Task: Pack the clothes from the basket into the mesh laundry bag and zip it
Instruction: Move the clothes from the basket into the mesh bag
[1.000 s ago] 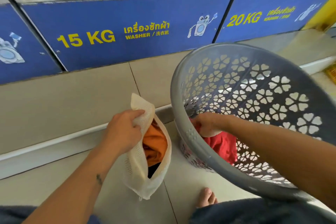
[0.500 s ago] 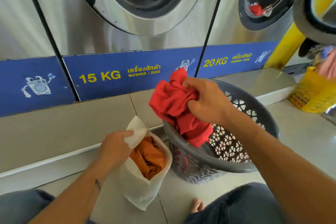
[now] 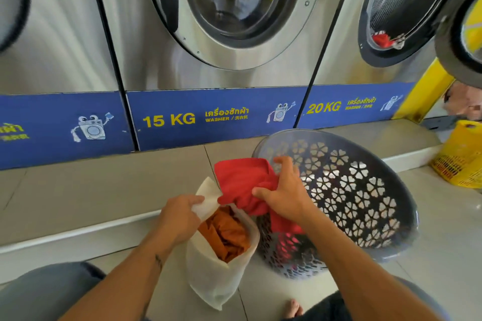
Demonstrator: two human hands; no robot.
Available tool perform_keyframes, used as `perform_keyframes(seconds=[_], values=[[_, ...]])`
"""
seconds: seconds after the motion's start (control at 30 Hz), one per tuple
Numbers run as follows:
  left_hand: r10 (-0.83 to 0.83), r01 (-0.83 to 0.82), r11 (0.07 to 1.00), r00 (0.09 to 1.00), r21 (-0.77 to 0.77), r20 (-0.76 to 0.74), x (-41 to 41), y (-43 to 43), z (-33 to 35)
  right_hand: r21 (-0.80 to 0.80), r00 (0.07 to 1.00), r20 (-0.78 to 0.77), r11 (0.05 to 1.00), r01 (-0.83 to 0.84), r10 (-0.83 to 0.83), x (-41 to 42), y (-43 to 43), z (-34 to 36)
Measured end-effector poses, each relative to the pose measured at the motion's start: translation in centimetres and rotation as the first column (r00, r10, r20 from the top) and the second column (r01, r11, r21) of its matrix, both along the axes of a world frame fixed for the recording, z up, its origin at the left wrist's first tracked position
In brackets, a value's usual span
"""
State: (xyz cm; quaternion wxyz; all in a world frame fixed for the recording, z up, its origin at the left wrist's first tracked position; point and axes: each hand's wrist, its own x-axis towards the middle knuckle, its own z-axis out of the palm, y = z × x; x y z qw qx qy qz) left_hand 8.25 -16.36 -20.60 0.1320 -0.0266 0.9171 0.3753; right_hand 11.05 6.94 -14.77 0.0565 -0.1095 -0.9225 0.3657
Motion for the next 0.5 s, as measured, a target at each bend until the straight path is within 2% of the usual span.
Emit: perform_keyframes(seconds=[0.07, 0.1, 0.17, 0.2, 0.23, 0.3, 0.33, 0.37, 0.5], values=[[-0.011, 0.011, 1.000, 1.000, 0.002, -0.002, -0.1, 0.1, -0.1, -0.057, 0.982, 0.188, 0.998, 0.042, -0.031, -0.6, 0.6, -0.6], [-0.016, 0.016, 1.000, 1.000, 0.004, -0.004, -0.2, 0.2, -0.2, -0.166, 0.964, 0.265, 0.985, 0.056, -0.010, -0.8, 0.9, -0.9], [-0.015, 0.015, 1.000, 1.000, 0.008, -0.007, -0.3, 0.3, -0.3, -0.406, 0.947, 0.312, 0.912, 0.061, 0.076, -1.1, 1.1, -1.2], [-0.012, 0.012, 1.000, 1.000, 0.013, -0.007, -0.4, 0.2, -0.4, -0.435, 0.946, 0.304, 0.900, 0.033, 0.112, -1.2, 1.0, -1.2], [-0.010, 0.010, 1.000, 1.000, 0.017, -0.007, -0.5, 0.2, -0.5, -0.371, 0.949, 0.288, 0.929, -0.012, 0.127, -1.2, 0.8, -1.1], [-0.009, 0.009, 1.000, 1.000, 0.023, -0.005, -0.7, 0.0, -0.7, -0.088, 0.963, 0.241, 0.991, -0.099, 0.118, -1.1, 0.4, -0.8], [-0.009, 0.010, 1.000, 1.000, 0.023, -0.007, -0.8, -0.1, -0.8, 0.058, 0.971, 0.215, 0.991, -0.118, 0.103, -1.1, 0.3, -0.7], [-0.009, 0.009, 1.000, 1.000, 0.021, -0.009, -0.9, -0.2, -0.9, 0.167, 0.977, 0.188, 0.977, -0.130, 0.098, -0.8, -0.1, -0.3], [0.012, -0.012, 0.999, 1.000, 0.035, 0.005, -1.0, -0.2, -1.1, 0.430, 0.992, 0.036, 0.894, -0.128, 0.125, 0.2, -1.2, 0.7]])
